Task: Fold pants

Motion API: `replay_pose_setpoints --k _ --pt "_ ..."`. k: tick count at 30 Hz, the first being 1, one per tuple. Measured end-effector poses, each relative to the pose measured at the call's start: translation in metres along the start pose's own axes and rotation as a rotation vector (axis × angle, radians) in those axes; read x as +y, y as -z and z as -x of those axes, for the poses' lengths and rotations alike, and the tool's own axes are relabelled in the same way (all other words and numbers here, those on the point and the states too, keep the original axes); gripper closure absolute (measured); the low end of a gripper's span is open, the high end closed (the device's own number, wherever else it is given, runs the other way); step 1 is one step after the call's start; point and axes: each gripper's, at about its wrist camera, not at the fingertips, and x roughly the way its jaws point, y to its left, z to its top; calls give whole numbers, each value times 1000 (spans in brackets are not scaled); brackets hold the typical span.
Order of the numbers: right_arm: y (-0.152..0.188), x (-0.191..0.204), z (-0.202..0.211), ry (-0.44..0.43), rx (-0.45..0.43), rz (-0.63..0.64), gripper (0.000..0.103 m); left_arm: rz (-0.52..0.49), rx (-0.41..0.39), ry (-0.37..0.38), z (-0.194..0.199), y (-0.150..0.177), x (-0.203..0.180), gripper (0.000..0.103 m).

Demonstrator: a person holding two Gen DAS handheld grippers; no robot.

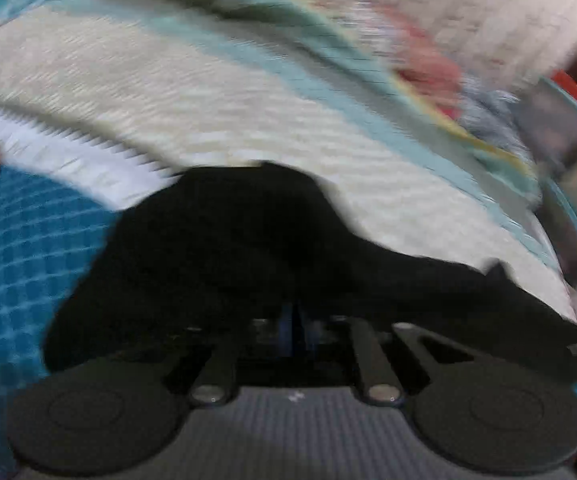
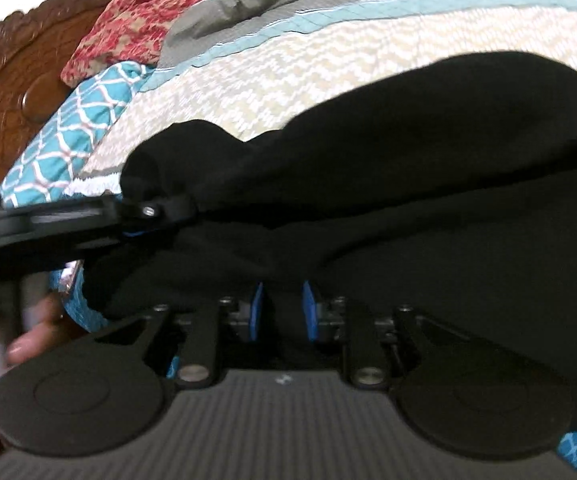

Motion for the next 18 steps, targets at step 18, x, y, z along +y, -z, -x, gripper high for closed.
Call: replay_pose_setpoints --k 18 --pt "4 2 10 3 -25 -3 78 -16 -97 56 57 17 -16 94"
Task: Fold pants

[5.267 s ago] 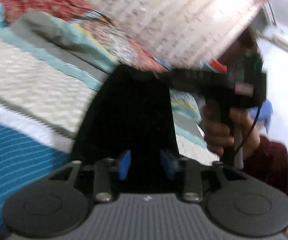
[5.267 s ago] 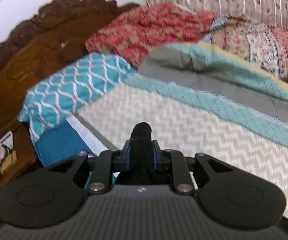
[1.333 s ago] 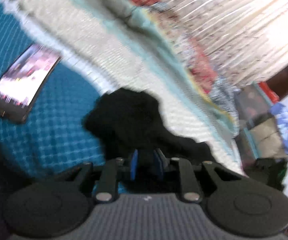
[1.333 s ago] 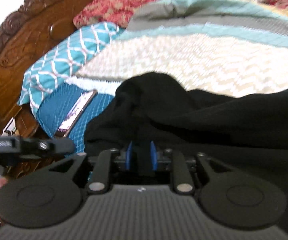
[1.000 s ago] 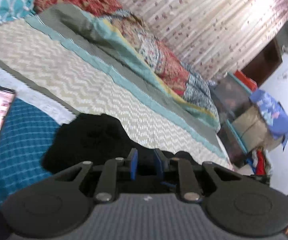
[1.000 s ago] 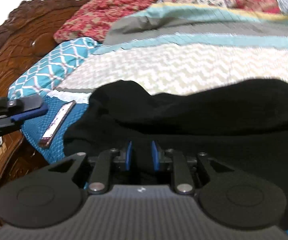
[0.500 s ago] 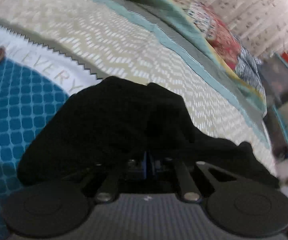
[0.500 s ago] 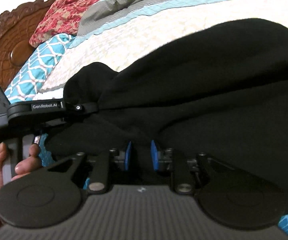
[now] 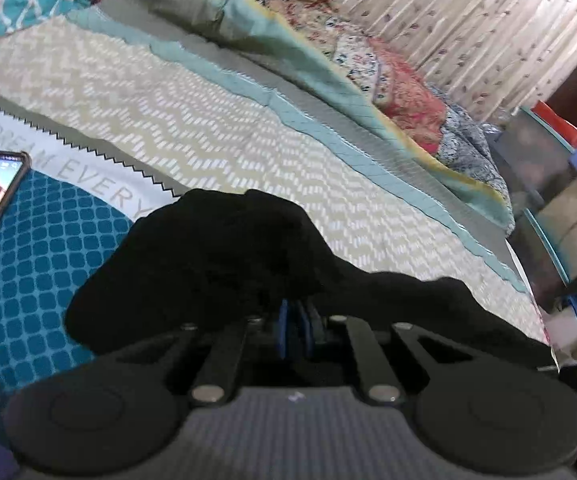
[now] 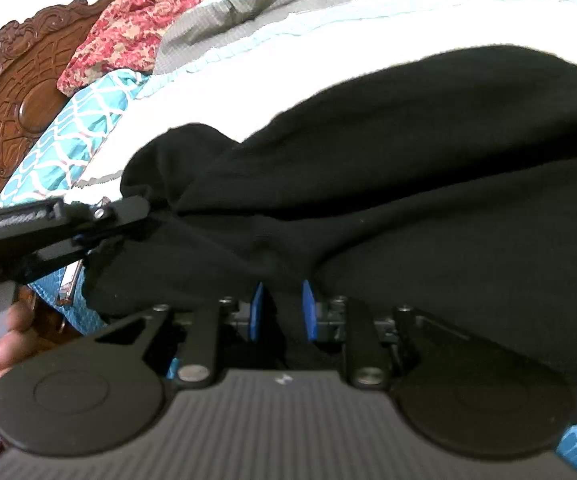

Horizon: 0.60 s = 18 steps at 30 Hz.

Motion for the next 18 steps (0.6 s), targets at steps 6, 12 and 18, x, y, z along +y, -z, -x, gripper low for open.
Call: replay_pose_setpoints --k 6,12,18 --pt "3 15 19 -41 -94 72 76 -2 29 -72 -5 15 9 94" --pt "11 18 -4 49 20 123 75 34 39 -91 -12 13 20 97" --pt "6 11 19 22 -41 93 73 115 -32 -20 21 8 32 83"
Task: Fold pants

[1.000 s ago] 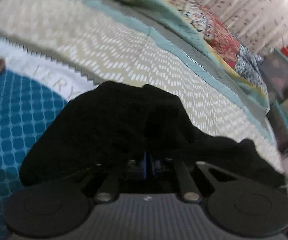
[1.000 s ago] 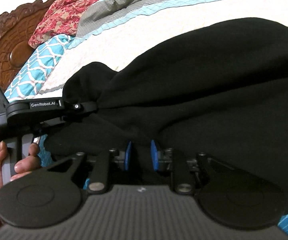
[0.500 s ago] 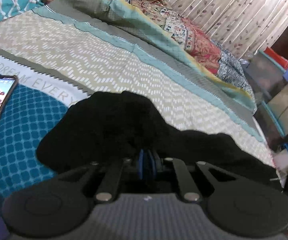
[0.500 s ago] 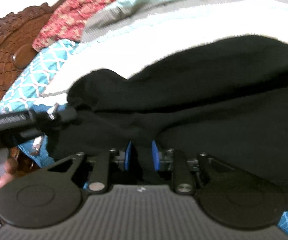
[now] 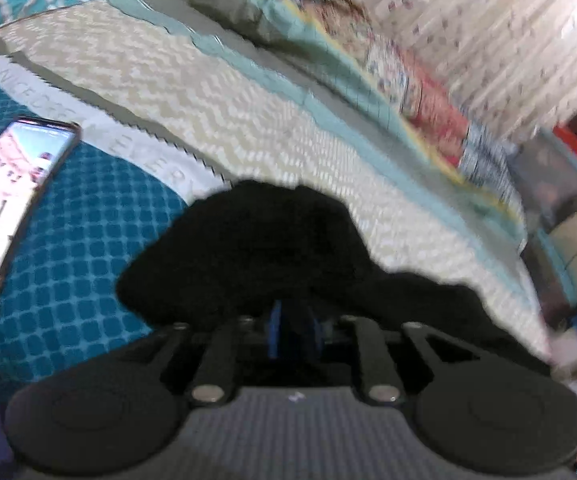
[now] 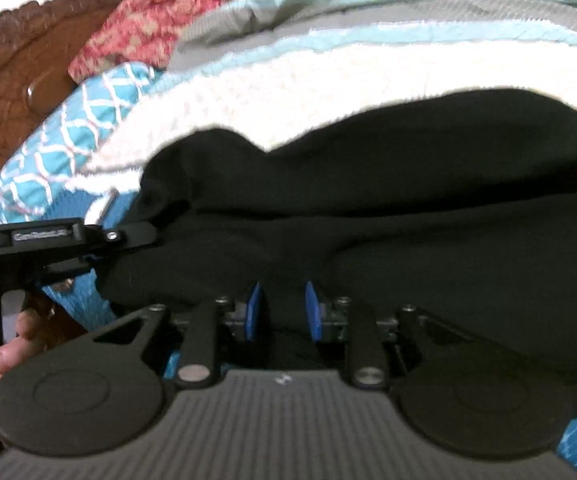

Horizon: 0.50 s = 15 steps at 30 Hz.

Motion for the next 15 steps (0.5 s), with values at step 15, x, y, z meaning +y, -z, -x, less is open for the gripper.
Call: replay_pose_setpoints --k 15 --pt "-6 33 -16 -65 -8 109 72 -51 43 37 3 13 -9 81"
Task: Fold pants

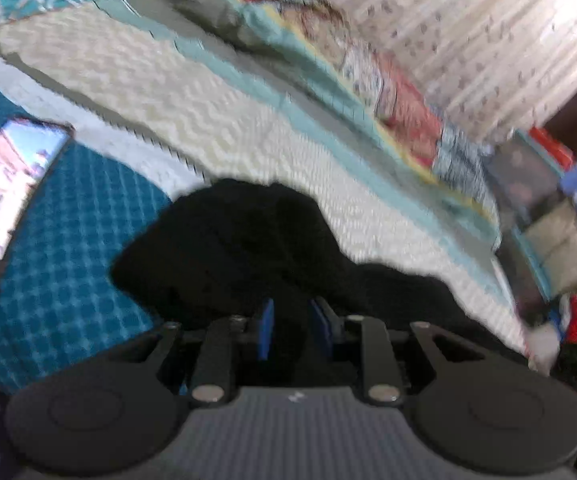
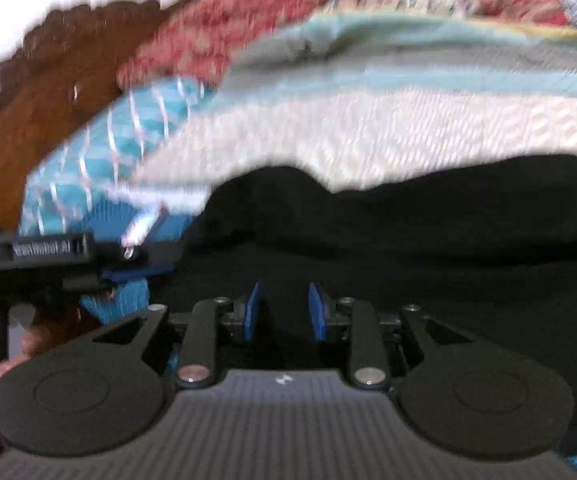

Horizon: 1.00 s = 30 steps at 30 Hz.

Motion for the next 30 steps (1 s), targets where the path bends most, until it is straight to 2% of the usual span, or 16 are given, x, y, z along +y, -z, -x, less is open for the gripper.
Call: replay_pose_setpoints --k 2,6,8,10,12,13,15,16,17,18,19,20,21,24,27,30 --pt "9 -5 -18 53 94 -12 72 -3 33 -39 -11 4 -1 81" --pt "5 -15 4 11 24 -45 72 -28 -9 15 2 -11 -7 77" --pt "0 -18 17 28 -39 -41 72 -90 -69 6 9 -31 -15 63" --pt "-4 -30 25 54 -65 -75 72 -157 -94 -57 4 -53 -27 49" --pt "-3 -47 23 98 -40 -140 70 -225 -49 -100 -12 -70 -37 36" --pt "1 -53 20 113 -19 -171 70 -262 13 -115 -30 -79 -41 28" --pt "12 -65 15 108 18 -230 70 -265 131 -168 -61 -87 -45 25" --pt "16 -68 14 107 22 -245 71 -273 185 -194 -80 -88 -48 28" --pt "20 -69 14 104 14 -249 71 -299 197 -221 -91 -86 -51 39" --pt "20 -68 16 103 10 -245 71 -337 192 -259 -100 -81 -55 53" --pt "19 -66 16 105 13 -240 71 -382 186 -311 -109 -75 -61 78" --pt "18 -66 16 105 16 -236 71 -407 174 -350 -116 -68 -64 91" --pt "18 -68 18 103 19 -234 71 -402 146 -353 -117 -64 -64 96" --pt "16 -67 20 99 21 -239 71 -305 19 -351 -98 -70 -61 96" --pt "14 -64 30 108 -12 -223 69 -171 -178 -318 -60 -87 -50 96" --pt "12 -60 29 105 -28 -203 69 -137 -114 -360 -77 -94 -36 96"
